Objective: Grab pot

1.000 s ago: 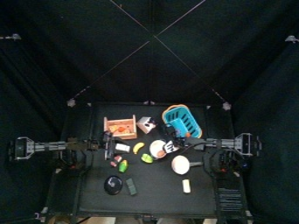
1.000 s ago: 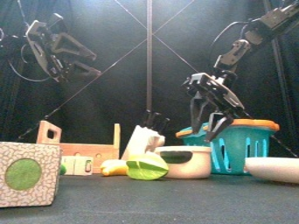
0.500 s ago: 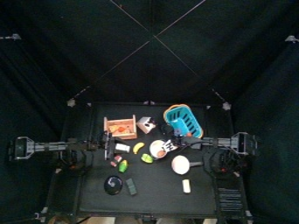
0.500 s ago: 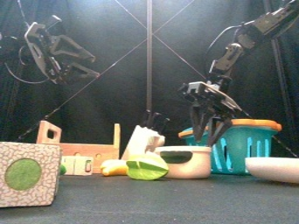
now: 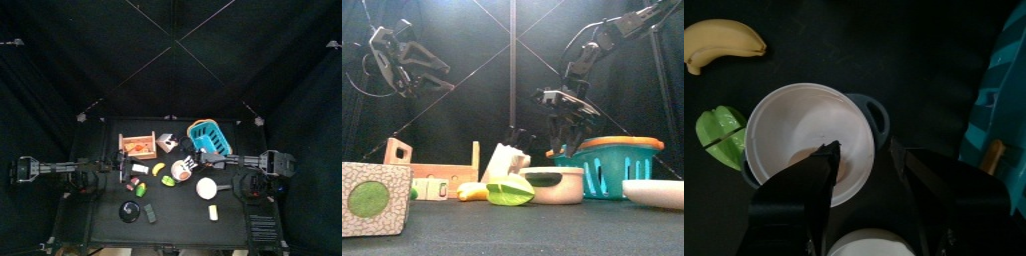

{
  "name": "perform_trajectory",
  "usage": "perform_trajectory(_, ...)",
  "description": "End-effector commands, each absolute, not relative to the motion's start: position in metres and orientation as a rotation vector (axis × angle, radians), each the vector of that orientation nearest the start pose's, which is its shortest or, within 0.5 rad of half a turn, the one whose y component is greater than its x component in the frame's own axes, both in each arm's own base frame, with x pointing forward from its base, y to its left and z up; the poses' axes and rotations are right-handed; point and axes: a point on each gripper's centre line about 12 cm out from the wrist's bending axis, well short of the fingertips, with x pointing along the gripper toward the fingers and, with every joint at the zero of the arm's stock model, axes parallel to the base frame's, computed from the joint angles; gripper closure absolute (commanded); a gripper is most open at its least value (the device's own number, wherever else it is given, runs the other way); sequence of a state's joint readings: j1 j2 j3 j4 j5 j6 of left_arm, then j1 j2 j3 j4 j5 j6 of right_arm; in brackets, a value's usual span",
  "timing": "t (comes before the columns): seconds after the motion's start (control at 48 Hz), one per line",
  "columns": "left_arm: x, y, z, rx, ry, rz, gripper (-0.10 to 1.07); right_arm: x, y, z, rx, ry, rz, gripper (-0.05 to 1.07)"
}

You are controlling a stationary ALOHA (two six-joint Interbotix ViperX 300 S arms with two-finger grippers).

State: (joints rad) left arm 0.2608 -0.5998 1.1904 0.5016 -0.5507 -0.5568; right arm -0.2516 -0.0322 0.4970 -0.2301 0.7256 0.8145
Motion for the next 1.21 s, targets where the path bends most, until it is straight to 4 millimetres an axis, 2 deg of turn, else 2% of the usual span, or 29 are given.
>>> perform_trajectory(0.0, 0.244, 0.035, 0.235, -0.143, 0.078, 0.012, 0.08, 0.354, -0.109, 0.195, 0.606, 1.004, -0.713, 0.2)
perform_trajectory(0.562, 0.243, 0.035, 0.233, -0.144, 0.081, 0.013, 0.08, 0.358, -0.11, 0.166, 0.549, 1.083, -0.724, 0.22)
perform_trajectory(0.917, 0.243, 0.035, 0.233, -0.144, 0.082, 0.014, 0.08, 0.358, -0.11, 0.153, 0.537, 1.12, -0.731, 0.39)
perform_trajectory(1.188, 0.243, 0.035, 0.233, -0.144, 0.082, 0.016, 0.08, 0.361, -0.108, 0.154, 0.537, 1.119, -0.727, 0.46)
